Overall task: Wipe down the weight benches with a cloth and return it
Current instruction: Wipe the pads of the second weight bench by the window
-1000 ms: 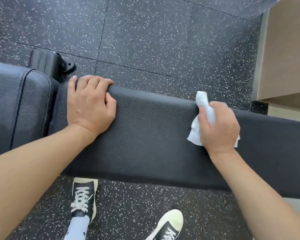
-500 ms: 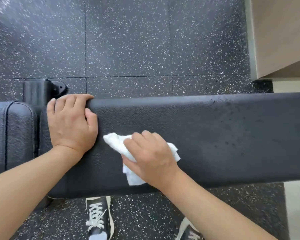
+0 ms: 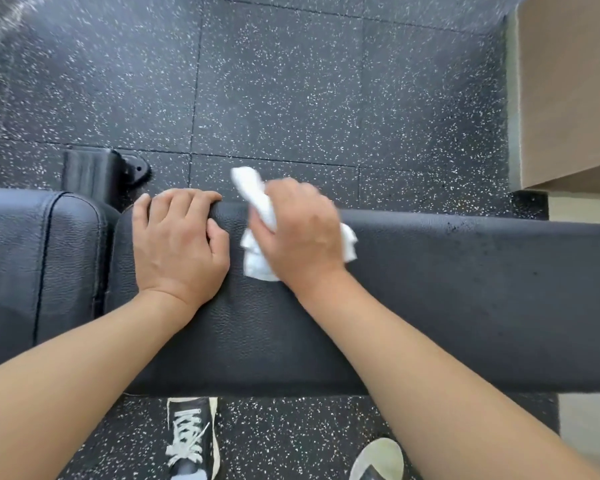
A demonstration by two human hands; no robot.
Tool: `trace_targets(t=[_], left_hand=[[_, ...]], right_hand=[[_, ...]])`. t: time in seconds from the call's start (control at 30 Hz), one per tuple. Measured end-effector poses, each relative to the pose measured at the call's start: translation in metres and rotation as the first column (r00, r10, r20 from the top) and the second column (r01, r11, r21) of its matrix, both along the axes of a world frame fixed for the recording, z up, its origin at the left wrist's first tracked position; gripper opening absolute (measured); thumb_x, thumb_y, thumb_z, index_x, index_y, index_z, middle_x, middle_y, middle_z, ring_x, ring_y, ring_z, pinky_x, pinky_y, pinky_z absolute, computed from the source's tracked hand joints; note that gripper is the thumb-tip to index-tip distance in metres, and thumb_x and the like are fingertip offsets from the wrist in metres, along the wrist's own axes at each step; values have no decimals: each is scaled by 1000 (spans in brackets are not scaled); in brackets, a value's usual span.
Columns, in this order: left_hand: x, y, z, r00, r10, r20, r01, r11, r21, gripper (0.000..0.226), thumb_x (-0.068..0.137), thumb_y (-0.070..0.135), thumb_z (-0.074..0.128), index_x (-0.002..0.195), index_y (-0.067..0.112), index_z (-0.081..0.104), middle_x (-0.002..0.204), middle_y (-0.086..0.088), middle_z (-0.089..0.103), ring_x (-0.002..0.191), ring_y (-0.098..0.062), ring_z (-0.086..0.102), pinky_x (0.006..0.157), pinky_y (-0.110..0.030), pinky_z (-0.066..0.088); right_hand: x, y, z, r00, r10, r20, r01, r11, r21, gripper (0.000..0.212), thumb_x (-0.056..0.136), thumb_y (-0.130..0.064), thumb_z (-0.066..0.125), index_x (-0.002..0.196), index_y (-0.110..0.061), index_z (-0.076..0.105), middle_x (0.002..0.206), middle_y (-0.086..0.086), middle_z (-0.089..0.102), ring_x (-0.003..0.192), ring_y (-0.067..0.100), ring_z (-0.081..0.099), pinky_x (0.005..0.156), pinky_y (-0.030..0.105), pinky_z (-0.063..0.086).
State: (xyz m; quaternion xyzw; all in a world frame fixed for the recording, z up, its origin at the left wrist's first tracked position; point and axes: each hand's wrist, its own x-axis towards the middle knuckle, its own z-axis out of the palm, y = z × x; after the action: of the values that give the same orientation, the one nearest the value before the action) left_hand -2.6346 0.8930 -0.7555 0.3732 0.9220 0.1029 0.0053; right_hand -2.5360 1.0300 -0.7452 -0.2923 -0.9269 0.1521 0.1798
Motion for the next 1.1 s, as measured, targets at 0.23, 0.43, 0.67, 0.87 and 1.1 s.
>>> trace_targets(t=[0.23, 0.43, 0.67, 0.87, 1.1], left_hand=[[0, 0, -3, 1000, 22, -7, -22, 1000, -6, 35, 93, 25, 40, 117, 12, 62, 119, -12, 66, 120, -38, 52, 116, -58, 30], [2, 2, 5, 999, 13, 34, -13, 1000, 3, 42, 93, 28, 41, 128, 19, 62, 122, -8, 65, 124, -35, 50, 120, -56, 27], [1, -1, 2, 998, -9, 64, 10, 1000, -25, 43, 95, 30, 39, 131, 20, 60, 126, -7, 63, 126, -35, 48, 120, -57, 25], [-1, 9, 13, 936, -334, 106, 348, 922, -167, 53, 93, 24, 40, 141, 7, 53, 135, -14, 61, 125, -37, 55, 118, -63, 27], [14, 21, 36, 852, -488, 191, 524, 799, -294, 65, 94, 16, 37, 158, 5, 35, 159, -15, 42, 143, -39, 41, 118, -56, 30]], right_hand=[[-19, -12, 1, 995, 91, -49, -91, 996, -3, 23, 93, -33, 67, 87, -11, 64, 79, 6, 59, 72, 29, 55, 62, 42, 42], [163, -11, -1, 968, 245, 50, -247, 969, 22, 11, 91, -20, 66, 88, -10, 63, 75, 3, 46, 68, 25, 40, 59, 39, 36], [155, 1, -1, 981, 166, 96, -173, 983, 62, 16, 90, -24, 63, 87, -8, 64, 74, 3, 45, 65, 26, 43, 57, 40, 38], [17, 7, 11, 988, -136, 77, 135, 991, 15, 19, 92, -30, 64, 93, -10, 62, 80, 6, 60, 71, 30, 55, 60, 41, 43], [121, -45, 6, 997, 64, 32, -65, 998, 12, 17, 90, -27, 60, 90, -11, 64, 77, 2, 52, 68, 26, 49, 58, 43, 45]])
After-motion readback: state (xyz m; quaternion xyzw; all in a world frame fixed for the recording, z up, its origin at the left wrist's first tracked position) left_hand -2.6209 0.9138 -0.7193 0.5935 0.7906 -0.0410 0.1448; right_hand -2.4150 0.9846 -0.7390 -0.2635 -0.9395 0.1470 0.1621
